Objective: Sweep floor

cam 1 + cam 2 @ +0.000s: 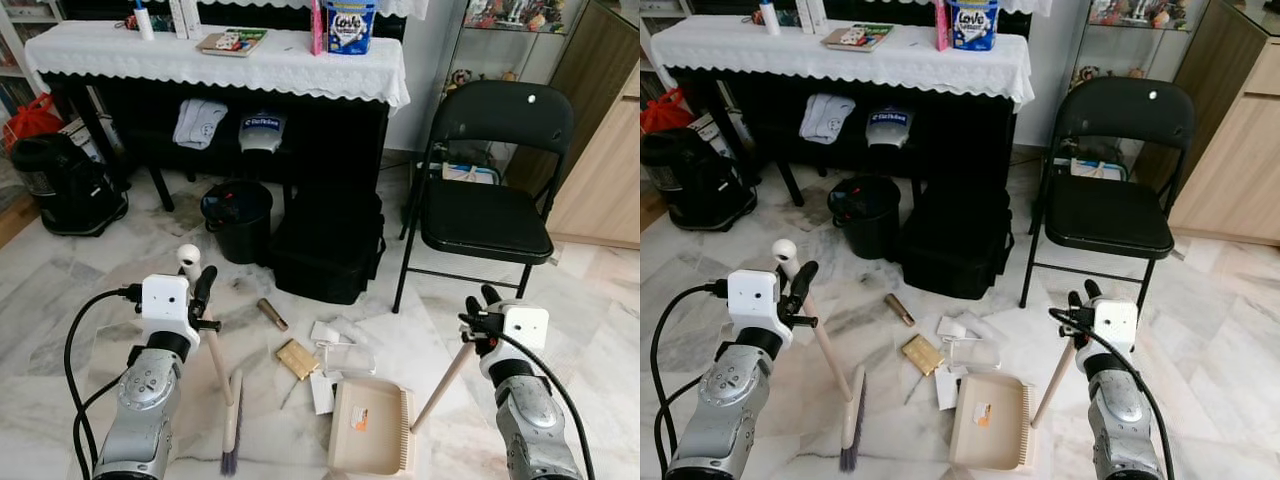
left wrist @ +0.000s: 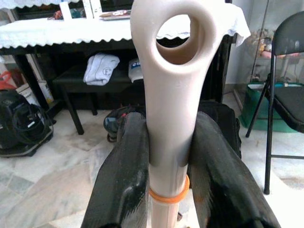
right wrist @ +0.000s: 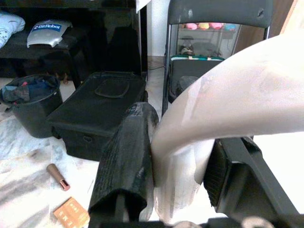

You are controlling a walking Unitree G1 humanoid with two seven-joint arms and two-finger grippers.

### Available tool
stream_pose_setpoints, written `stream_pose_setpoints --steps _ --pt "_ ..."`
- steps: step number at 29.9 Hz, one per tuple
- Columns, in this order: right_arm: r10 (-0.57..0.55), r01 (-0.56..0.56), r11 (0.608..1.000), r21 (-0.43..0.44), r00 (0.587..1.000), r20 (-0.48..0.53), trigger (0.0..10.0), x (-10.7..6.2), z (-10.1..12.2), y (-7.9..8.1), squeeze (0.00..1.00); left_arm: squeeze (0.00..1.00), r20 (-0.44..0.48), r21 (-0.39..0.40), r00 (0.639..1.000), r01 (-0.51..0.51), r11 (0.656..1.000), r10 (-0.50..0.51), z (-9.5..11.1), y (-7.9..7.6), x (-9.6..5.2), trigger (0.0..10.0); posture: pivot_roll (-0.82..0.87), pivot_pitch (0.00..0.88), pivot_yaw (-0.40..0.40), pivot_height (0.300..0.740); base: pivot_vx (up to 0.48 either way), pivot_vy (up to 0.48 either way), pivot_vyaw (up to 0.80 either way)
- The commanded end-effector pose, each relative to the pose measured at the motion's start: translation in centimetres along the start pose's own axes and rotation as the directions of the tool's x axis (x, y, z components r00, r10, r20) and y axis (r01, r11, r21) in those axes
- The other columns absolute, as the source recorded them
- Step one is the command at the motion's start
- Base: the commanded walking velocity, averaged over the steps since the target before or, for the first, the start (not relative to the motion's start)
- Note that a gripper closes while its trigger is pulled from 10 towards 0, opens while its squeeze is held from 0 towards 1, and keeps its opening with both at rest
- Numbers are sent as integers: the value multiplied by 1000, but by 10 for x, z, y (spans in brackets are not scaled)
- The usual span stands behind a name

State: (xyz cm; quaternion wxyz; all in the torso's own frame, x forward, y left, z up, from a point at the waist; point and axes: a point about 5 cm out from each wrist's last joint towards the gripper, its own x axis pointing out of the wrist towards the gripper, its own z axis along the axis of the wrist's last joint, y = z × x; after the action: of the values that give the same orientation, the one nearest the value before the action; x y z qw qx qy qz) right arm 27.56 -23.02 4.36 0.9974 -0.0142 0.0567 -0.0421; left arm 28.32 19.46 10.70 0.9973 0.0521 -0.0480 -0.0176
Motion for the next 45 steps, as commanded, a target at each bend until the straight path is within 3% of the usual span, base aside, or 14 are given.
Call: stream_pose_setpoints --steps 1,14,26,45 --pt "-5 5 1000 1 1000 24 10000 2 6 -1 0 0 36 17 999 5 1000 -6 6 -1 2 10000 14 0 -9 740 307 0 0" --pt "-3 3 1000 -1 1000 22 10000 3 6 -1 0 0 36 15 999 5 1000 -6 6 -1 2 10000 15 0 -12 740 315 0 0" --pt "1 -1 1000 2 1000 18 10000 1 4 0 0 0 31 17 999 5 1000 -6 5 -1 1 10000 14 0 -11 740 0 0 0" --pt "-34 33 999 -22 998 -47 10000 -15 -17 -6 0 0 10 29 1000 19 999 -19 -1 -1 -3 10000 -5 0 10 740 0 0 0"
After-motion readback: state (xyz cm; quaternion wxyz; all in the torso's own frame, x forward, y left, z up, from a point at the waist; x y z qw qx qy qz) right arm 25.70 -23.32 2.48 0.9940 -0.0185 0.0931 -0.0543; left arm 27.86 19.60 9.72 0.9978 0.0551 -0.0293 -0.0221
